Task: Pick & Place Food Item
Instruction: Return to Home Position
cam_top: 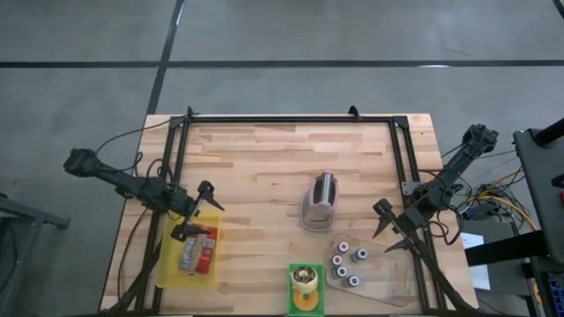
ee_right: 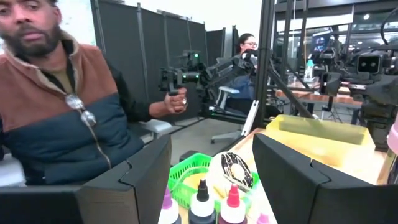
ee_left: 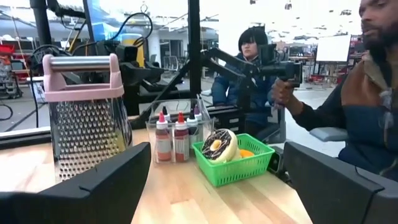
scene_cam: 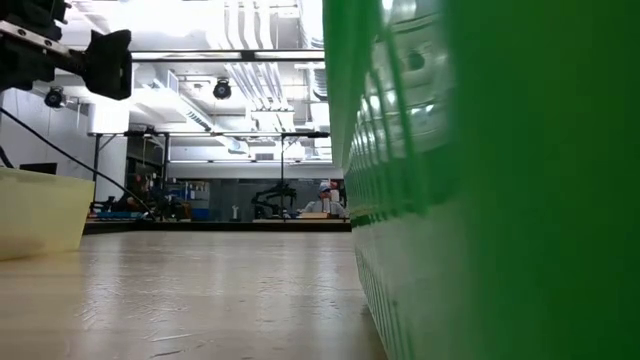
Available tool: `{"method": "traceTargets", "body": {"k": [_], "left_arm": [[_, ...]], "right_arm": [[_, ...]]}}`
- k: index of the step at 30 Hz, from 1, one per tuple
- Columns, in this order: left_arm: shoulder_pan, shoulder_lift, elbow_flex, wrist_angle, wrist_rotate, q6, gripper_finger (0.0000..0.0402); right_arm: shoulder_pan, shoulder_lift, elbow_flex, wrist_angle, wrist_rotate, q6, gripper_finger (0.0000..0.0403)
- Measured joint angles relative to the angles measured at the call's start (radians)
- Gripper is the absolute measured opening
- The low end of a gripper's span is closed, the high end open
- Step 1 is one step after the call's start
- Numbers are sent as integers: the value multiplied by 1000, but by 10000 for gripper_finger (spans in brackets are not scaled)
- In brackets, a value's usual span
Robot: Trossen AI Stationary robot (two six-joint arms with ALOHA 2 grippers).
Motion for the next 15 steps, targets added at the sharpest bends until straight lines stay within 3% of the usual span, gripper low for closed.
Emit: {"method": "traceTargets", "body": {"k": [10,15], "left_arm": [[1,2,0,-4,60,9,369],[23,4,0,-6,48,15,369]], "right_arm": [[0,0,0,-45,-81,-26,221],[-16,0,0,-43,5,-97,221]]}}
